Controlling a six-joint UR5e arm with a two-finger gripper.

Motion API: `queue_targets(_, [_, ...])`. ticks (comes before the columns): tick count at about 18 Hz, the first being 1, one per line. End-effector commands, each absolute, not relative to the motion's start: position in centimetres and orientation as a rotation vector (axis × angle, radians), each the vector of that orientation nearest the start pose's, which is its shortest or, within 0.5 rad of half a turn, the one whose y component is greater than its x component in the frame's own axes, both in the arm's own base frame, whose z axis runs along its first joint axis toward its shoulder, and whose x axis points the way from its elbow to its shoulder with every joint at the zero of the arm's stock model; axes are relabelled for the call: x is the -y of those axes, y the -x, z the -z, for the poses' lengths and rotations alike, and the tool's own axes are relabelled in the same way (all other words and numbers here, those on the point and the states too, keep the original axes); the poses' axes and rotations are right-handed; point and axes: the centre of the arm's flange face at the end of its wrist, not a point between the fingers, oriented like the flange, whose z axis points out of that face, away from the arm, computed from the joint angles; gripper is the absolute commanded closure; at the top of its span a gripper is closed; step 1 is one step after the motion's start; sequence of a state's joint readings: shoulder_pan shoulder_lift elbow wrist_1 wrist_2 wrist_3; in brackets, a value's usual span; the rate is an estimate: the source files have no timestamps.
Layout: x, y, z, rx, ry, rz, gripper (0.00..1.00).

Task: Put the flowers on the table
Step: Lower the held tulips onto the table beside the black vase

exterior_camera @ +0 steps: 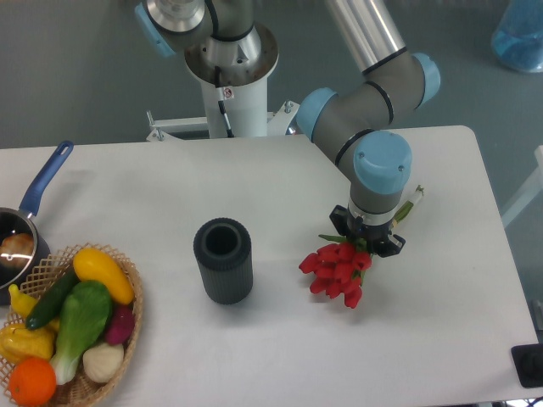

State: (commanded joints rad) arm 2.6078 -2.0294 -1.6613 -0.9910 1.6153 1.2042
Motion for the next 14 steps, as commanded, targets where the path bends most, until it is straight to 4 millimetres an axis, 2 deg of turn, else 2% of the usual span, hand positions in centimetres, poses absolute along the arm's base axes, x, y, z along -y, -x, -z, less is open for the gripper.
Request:
queue_targets(1, [-43.0,47.3,-24.1,-0.263,3.153,-0.069,0.55])
queue_targets(5, [-43.0,47.3,-24.2,-0.263,3.147,-0.067,0.48])
queue_targets(7, [-42.9,47.4,-24.2,-0.258,3.143,-0.069,0.37])
queue_targets(9, [-43.0,47.5,-23.8,-0.256,3.147,-0.064,0.22])
queue_targets(10, [-42.9,47.7,-24.4,-0.253,3.144,-0.077,0.14])
queue_targets(11, [-42.4,48.3,-25.1,-0.235,3.14,-0.1,0.01])
queue_targets(12, [-42.1,48.4,-26.3,-0.226,3.139,-0.14,0.0])
queue_targets(14, [-41.3,48.0,-30.5,-0.207,3.141,-0.264,0.0])
